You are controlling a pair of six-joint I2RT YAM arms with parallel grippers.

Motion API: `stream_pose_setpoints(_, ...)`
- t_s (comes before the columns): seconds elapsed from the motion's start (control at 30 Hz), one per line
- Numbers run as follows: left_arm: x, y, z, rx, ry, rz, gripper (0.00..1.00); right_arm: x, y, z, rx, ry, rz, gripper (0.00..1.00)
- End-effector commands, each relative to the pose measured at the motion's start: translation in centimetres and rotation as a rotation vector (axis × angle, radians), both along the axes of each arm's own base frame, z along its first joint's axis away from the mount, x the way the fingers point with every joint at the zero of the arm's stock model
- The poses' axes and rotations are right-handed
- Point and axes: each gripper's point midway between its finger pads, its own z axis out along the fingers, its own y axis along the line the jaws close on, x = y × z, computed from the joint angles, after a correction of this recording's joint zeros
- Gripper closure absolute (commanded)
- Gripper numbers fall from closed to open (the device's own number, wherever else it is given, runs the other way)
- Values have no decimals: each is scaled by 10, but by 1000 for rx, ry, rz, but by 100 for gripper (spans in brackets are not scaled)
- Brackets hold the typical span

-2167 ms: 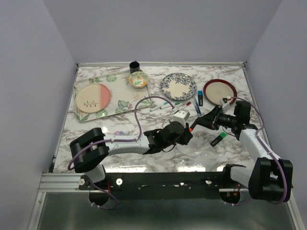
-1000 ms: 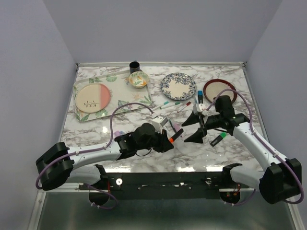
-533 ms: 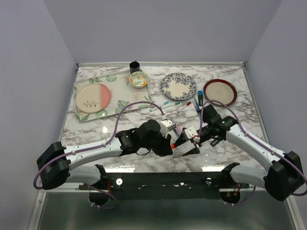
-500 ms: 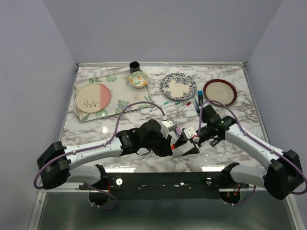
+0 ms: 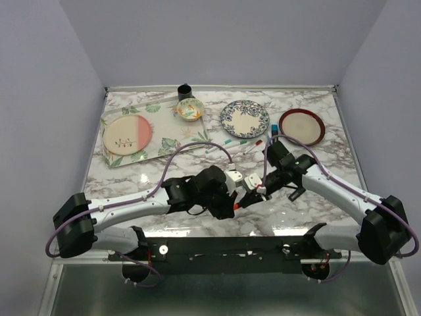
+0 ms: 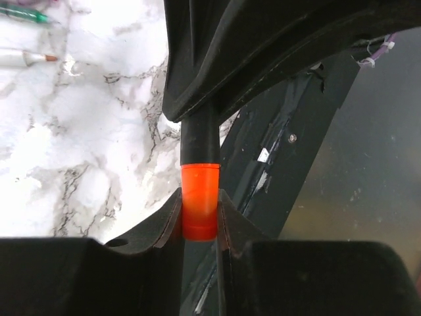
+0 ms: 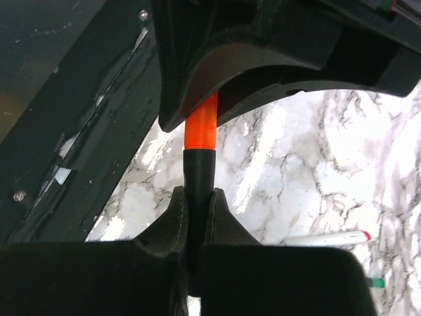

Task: Open the pen caps

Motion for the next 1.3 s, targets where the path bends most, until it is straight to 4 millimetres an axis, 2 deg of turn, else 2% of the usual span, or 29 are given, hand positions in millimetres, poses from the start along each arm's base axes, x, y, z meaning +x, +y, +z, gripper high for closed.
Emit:
stream_pose_setpoints(0.0, 2, 28, 12, 30, -114, -22, 100, 3, -22, -11, -133, 15, -71, 99)
stream_pose_setpoints(0.03, 0, 33, 10, 40, -115, -25, 100, 6, -25, -11, -137, 16, -85, 99)
stream_pose_setpoints(0.33, 4, 55, 40, 20, -214, 15, 100, 27, -49, -8, -136, 58, -197, 100)
stream_pose_setpoints(0.57, 9, 57, 47, -3, -235, 69, 100, 28, -48, -3, -114, 89, -213, 99)
stream_pose_setpoints(0.63, 16, 57, 50, -33, -247, 127, 100, 30, -47, -3, -118, 103, -234, 100)
stream_pose_setpoints(0.67, 27, 59, 50, -37, -275, 198, 100, 36, -47, -4, -120, 85, -250, 100)
stream_pose_setpoints(0.7, 30, 56, 43, -76, -245, 259, 100, 39, -47, -4, -122, 85, -263, 99)
stream_pose_setpoints(0.73, 31, 57, 44, -109, -243, 286, 100, 46, -46, -4, -131, 84, -303, 99)
stream_pose_setpoints(0.77, 40, 63, 38, -109, -251, 367, 100, 50, -46, -3, -133, 81, -326, 100)
stream_pose_setpoints(0.8, 42, 66, 22, -119, -213, 437, 100, 55, -46, -2, -136, 81, -349, 99)
stream_pose_setpoints(0.87, 50, 75, 15, -144, -210, 533, 100, 60, -45, 0, -134, 86, -381, 99)
stream_pose_setpoints(0.9, 52, 80, 0, -140, -192, 568, 100, 61, -44, 2, -127, 81, -394, 100)
stream_pose_setpoints(0.97, 56, 88, -3, -169, -166, 653, 100, 65, -43, 6, -118, 83, -416, 100)
stream_pose_setpoints(1.0, 60, 98, -13, -152, -173, 702, 100, 66, -42, 7, -115, 84, -424, 99)
stream_pose_setpoints(1.07, 70, 114, -14, -157, -171, 816, 100, 68, -42, 8, -121, 97, -445, 99)
stream_pose_setpoints(1.1, 76, 131, -22, -110, -198, 886, 100, 69, -42, 9, -121, 99, -452, 99)
stream_pose_setpoints(1.17, 86, 150, -22, -107, -198, 990, 100, 70, -42, 9, -125, 107, -464, 100)
stream_pose_setpoints(1.27, 98, 183, -33, -43, -193, 1142, 100, 71, -42, 9, -122, 109, -470, 99)
